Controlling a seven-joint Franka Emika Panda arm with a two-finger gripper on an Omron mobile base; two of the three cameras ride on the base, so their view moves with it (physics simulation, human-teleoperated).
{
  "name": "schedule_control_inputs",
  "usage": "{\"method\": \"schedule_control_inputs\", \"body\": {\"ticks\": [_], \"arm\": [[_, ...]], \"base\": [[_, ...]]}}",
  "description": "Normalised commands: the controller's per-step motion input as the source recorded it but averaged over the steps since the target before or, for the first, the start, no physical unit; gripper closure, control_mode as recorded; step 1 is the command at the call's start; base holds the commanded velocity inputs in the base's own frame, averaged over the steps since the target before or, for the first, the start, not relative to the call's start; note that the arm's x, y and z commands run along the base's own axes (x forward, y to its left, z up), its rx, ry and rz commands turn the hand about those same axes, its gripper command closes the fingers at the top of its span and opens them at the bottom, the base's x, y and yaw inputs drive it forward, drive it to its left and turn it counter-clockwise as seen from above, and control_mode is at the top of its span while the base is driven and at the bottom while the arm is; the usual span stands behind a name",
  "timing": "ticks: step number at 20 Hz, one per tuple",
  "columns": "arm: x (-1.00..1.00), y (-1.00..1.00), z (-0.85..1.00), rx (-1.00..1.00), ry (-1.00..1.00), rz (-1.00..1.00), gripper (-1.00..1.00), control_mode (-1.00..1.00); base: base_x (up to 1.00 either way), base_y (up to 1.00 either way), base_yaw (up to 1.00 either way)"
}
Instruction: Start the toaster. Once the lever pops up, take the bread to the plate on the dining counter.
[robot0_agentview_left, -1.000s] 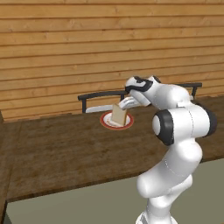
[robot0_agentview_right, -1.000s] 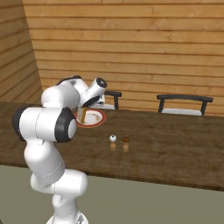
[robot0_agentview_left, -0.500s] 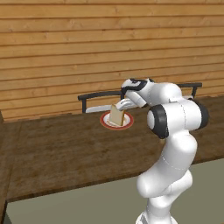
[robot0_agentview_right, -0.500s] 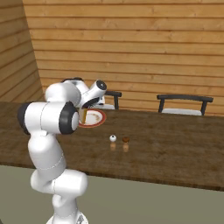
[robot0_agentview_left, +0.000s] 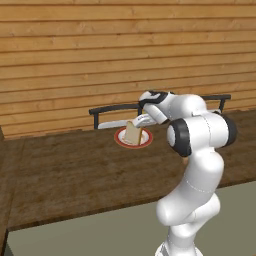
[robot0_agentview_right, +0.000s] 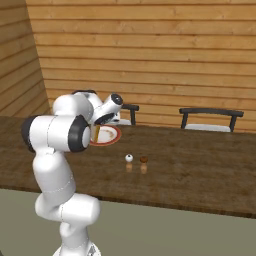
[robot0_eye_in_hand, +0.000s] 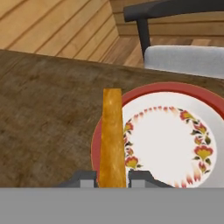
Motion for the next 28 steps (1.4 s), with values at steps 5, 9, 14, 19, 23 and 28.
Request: {"method": "schedule_control_inputs", "body": {"ticks": [5,9,14,19,23,28], "arm": [[0.14,0.00,-0.05,0.04,0.00,0.00,1.00,-1.00],[0.26,0.00,-0.08,0.05,0.00,0.00,1.00,-1.00],[0.29,0.00,-0.15,0.03,0.00,0.00,1.00,-1.00],[0.12,0.00,-0.29,0.00,0.00,0.00,1.00,-1.00],[0.01,0.00,-0.14,0.00,0.00,0.00,1.00,-1.00],[-0.02,0.00,-0.22,0.00,0.00,0.00,-1.00,-1.00]], "base": [[0.00,0.00,0.00],[0.00,0.00,0.00],[0.00,0.00,0.00],[0.00,0.00,0.00],[0.00,0.00,0.00],[0.00,0.00,0.00]]}}
